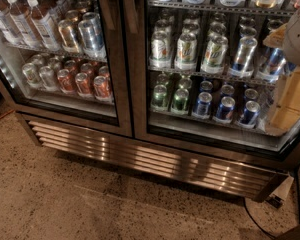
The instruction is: Open right fridge door
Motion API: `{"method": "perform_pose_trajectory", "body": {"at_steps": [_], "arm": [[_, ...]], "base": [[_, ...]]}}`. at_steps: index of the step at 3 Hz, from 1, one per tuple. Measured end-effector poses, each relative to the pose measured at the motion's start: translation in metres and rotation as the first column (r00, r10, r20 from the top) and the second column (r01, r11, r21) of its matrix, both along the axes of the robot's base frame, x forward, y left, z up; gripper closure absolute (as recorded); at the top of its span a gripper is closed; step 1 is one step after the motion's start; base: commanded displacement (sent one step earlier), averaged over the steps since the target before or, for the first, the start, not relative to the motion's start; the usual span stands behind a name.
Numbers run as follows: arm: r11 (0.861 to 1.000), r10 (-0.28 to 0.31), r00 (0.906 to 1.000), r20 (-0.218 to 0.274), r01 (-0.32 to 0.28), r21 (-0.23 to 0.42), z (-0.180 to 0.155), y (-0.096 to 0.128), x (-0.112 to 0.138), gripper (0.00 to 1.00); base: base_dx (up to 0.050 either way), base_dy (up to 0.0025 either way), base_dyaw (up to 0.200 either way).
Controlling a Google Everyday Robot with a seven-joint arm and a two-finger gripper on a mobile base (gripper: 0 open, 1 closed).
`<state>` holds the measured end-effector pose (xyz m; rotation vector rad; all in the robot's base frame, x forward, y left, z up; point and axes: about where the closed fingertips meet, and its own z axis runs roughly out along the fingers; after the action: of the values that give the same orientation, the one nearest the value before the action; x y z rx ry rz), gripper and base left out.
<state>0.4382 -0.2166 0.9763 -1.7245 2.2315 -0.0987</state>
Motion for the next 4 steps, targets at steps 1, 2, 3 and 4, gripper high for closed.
{"method": "perform_pose_trajectory", "body": {"at_steps": [1, 2, 3, 4], "arm": [[1.0, 0.0, 1.0, 0.0, 0.0, 0.0, 0.0, 0.0, 0.0, 0.0], [1.0, 0.004, 0.9997, -0.024, -0.003, 0.01, -0.008, 0.004, 0.006, 0.0], [0.999, 0.035, 0.9941, -0.103, -0.031, 0.04, -0.038, 0.012, 0.014, 0.0], [0.997, 0.056, 0.9881, -0.143, -0.049, 0.056, -0.059, 0.019, 0.019, 0.0]], "base": [[0.0, 0.0, 0.0], [0.0, 0.0, 0.0], [0.0, 0.0, 0.0], [0.0, 0.0, 0.0]]}}
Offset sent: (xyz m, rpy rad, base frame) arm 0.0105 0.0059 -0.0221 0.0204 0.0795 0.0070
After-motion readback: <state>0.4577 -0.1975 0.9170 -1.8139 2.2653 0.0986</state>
